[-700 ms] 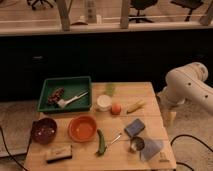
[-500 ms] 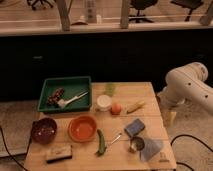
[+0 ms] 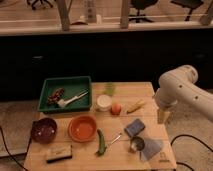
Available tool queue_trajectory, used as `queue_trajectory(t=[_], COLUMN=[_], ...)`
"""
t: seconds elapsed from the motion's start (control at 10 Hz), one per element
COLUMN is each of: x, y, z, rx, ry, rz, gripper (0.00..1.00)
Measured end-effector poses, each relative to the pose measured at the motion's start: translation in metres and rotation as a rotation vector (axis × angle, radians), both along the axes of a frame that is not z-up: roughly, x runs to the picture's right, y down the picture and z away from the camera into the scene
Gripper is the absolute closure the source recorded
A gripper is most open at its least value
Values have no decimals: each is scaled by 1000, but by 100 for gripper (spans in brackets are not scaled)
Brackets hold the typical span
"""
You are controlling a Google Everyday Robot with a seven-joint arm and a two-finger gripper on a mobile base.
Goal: Place banana in red bowl
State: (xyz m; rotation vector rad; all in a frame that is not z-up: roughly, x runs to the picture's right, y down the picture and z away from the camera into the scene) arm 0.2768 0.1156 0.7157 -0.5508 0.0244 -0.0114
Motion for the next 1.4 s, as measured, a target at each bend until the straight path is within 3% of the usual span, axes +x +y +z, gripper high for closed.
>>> queue_trajectory(t=[0.6, 1.4], x=[-7, -10], y=[-9, -19], z=[33, 74], rx=[25, 41], ry=[-57, -107], rz=[-62, -85], gripper=[20, 20])
